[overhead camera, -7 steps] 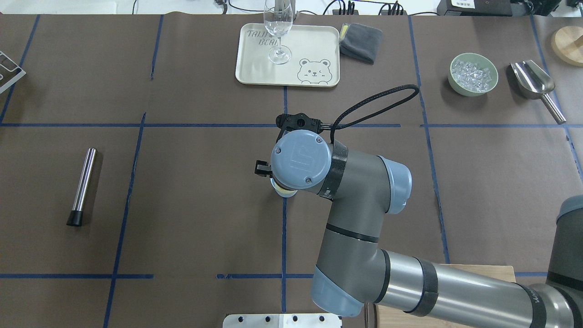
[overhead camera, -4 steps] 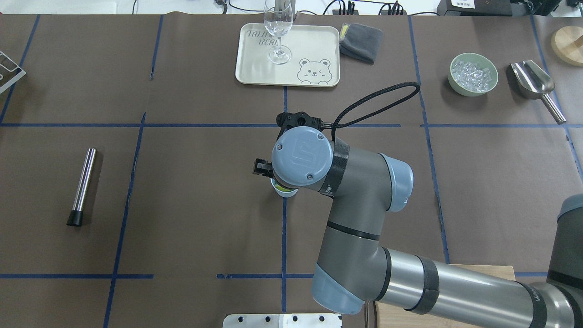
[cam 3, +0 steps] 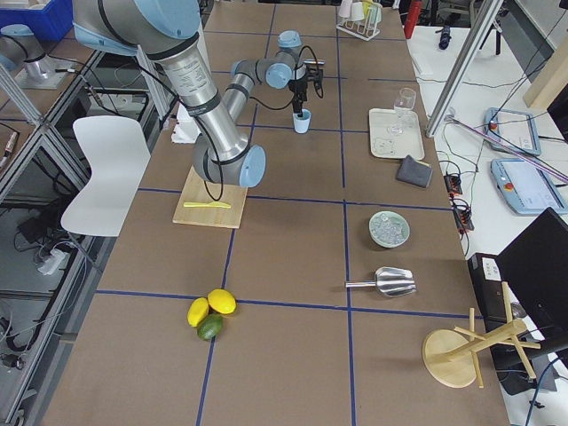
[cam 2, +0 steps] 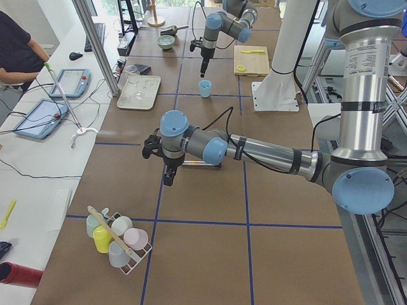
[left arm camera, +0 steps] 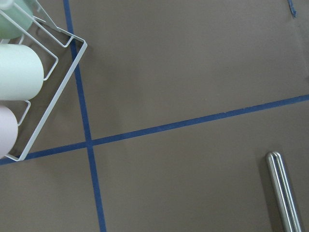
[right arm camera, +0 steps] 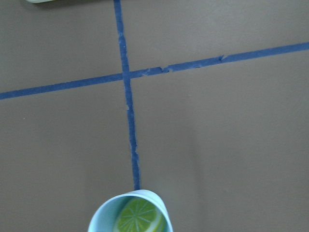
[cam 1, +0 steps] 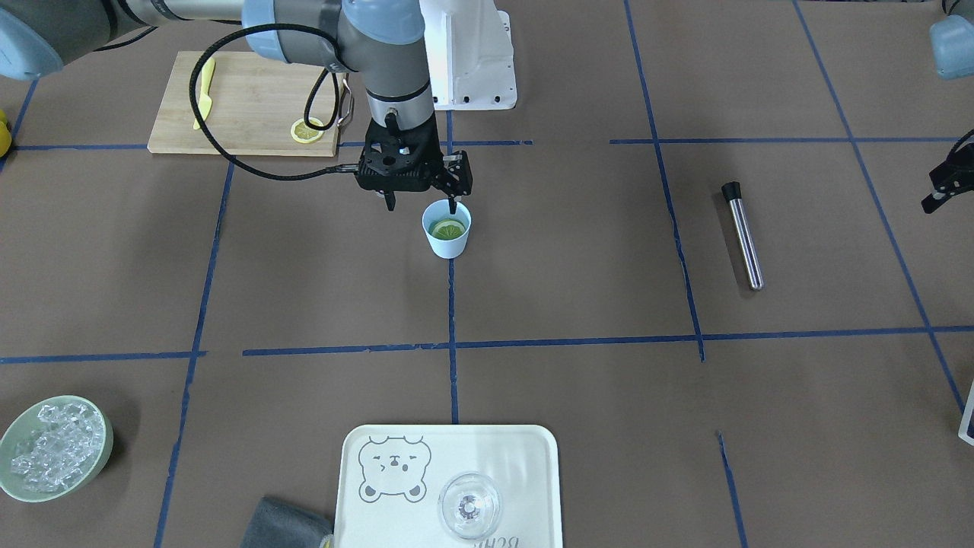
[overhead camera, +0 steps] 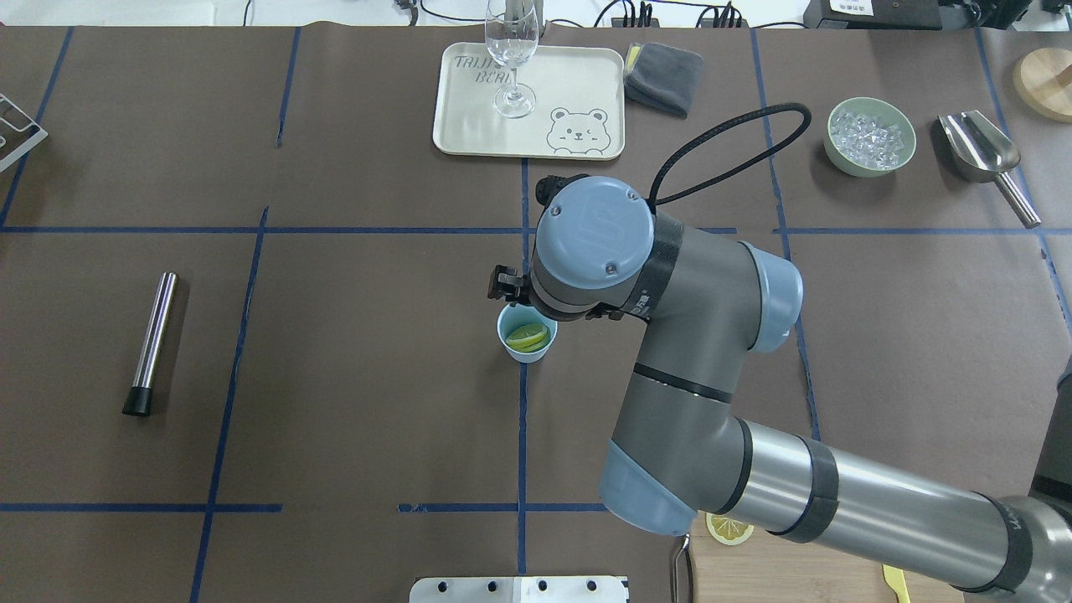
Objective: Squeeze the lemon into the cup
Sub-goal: 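Withdraw the right gripper from the cup while the left gripper reaches the rod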
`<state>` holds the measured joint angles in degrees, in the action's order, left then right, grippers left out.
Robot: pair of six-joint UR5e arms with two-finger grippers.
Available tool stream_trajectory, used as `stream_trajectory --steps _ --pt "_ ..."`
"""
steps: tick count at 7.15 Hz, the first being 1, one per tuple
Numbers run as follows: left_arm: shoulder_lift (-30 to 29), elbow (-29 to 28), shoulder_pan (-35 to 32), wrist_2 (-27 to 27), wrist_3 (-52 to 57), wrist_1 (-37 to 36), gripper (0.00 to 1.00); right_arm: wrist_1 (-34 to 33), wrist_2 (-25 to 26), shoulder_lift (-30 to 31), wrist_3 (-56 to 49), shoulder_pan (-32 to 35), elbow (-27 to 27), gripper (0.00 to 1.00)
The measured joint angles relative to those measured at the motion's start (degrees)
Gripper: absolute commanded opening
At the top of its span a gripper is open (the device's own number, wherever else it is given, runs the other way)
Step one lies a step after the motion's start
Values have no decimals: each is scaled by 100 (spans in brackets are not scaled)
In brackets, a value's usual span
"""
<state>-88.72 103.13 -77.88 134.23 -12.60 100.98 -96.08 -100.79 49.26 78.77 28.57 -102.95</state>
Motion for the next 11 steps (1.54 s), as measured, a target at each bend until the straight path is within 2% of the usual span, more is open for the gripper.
stream_trajectory --steps 2,4,8,11 --pt "-88 12 631 -226 -538 -38 100 -294 -250 487 -540 340 -665 100" --pt "-164 -7 1248 -337 -1242 -53 100 -316 -575 965 -1159 812 -1034 100" --pt "-665 -325 2246 -335 -2520 -68 100 -313 -1427 1453 -2444 2049 -1128 100" --pt "-901 -758 2572 -338 -2776 -13 100 -321 -2001 1623 -3377 2802 -1054 100"
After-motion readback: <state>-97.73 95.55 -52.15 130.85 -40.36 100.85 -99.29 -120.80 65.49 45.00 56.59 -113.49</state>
